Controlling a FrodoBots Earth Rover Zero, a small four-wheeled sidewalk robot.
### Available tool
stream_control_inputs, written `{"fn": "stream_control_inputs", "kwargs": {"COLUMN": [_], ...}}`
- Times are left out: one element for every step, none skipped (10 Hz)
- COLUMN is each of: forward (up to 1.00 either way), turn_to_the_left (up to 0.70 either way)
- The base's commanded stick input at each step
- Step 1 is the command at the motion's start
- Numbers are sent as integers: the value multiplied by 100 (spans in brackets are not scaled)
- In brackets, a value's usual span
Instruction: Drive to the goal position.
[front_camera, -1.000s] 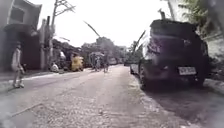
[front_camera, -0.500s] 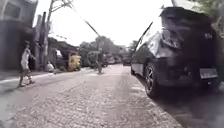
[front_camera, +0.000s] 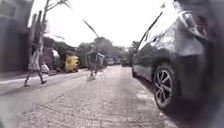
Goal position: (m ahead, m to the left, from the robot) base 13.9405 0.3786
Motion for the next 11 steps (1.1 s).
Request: {"fn": "stream_control_inputs", "kwargs": {"forward": [100,100,100,100,100,100,100,100,100,100,100], "turn_to_the_left": [0,0,0,0,0,0,0,0,0,0,0]}}
